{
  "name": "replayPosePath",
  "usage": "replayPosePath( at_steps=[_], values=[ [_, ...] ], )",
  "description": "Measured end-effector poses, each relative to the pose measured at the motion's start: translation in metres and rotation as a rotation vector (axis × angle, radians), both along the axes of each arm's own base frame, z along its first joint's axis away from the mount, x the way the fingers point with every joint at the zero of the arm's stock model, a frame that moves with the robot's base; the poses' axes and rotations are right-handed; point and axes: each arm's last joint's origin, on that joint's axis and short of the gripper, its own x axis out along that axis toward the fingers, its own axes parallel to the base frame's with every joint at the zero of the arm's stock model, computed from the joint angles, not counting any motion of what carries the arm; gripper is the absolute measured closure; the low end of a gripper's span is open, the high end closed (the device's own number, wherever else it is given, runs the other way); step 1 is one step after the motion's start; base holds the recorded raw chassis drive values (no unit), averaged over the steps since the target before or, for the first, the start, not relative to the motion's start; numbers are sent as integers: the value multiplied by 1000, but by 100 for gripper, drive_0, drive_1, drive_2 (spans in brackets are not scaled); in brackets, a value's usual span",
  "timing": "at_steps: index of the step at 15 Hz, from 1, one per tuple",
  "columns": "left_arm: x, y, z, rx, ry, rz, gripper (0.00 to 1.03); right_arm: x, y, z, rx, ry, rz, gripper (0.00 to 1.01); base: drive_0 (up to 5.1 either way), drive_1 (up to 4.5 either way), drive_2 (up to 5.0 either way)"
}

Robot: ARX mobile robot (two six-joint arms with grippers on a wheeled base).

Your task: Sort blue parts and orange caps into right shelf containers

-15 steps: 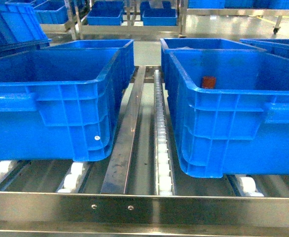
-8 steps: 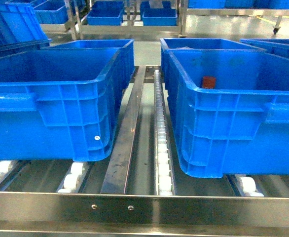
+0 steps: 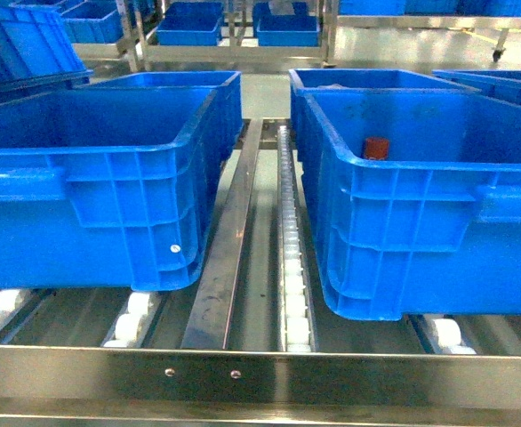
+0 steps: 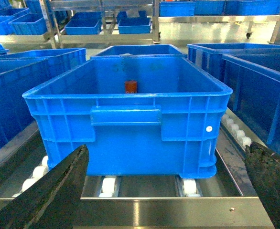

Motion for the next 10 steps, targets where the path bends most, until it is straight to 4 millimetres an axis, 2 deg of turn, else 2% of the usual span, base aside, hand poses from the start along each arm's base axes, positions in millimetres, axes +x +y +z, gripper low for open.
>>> replayPosePath(
  at_steps=[10],
  values=[
    [0,0,0,0,0,0,5,0,0,0,0,0,0,3,0,0,0]
  ],
)
